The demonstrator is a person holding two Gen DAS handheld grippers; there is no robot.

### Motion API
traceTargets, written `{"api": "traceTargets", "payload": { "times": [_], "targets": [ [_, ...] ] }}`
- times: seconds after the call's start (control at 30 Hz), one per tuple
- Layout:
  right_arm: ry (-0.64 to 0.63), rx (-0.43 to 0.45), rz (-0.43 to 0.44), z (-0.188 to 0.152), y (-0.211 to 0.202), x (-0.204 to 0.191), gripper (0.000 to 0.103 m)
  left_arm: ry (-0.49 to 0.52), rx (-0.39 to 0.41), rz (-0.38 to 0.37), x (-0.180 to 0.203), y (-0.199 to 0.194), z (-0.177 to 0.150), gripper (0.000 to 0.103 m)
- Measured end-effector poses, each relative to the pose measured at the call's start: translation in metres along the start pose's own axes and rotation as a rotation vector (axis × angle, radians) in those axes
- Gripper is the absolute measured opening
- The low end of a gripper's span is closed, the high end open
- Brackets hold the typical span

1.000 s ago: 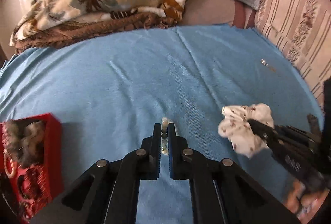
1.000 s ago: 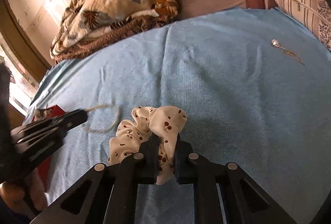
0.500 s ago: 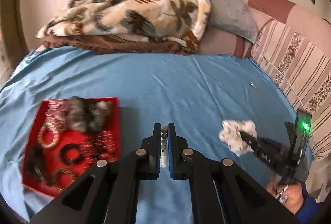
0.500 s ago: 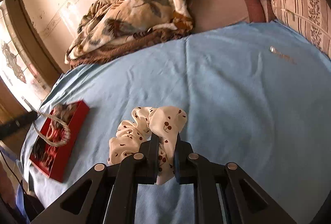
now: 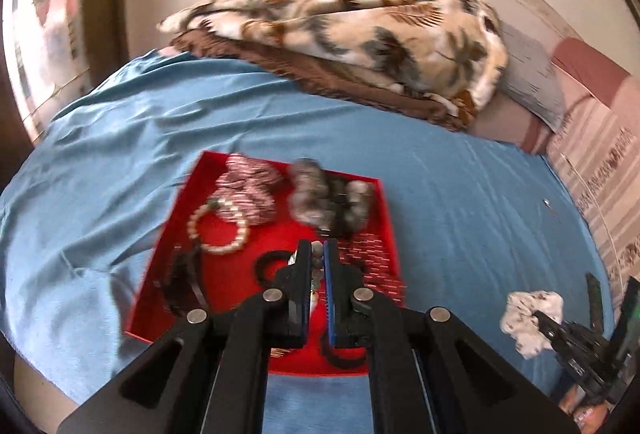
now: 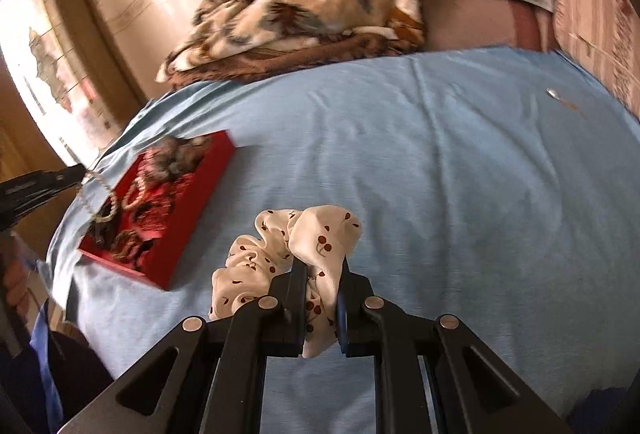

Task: Organize jewelry
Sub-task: 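Carry pearl bracelet and white scrunchie over the red tray with both tools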

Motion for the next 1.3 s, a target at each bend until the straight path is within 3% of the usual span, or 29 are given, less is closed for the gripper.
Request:
{"api": "traceTargets", "payload": {
  "times": [0.3,0.53,0.9,1.3],
  "targets": [
    [-0.153,-0.019,0.038,0.001,0.005,-0.07,0.013,-0.062,0.028,0.046,-0.04,0.012,0.006,0.006],
    [-0.204,-0.043,0.038,0.005,0.015,-0.1,0.013,0.008,0.063,0.144,-0.042,0.024,0.01,0.006],
    [-0.262,-0.069,0.061,0.024,0.05,-0.149,0.013,0.016,0.045,0.119,-0.044,0.03,0.002,0.006],
    [-0.266,-0.075,0.042,0.053,0.084,-0.17,0.013,-0.014,0.03,0.097,-0.047,0.033,0.001,0.006]
  ]
}}
Point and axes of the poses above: each gripper's, at about its wrist camera, not at the fingertips, and y roughly the way its jaws point, x to its right, z to its top, the point moved 3 cm from there along y, roughly the way its jaws point, and after that the axes turned 5 degrees about y, right-handed, at the moved point
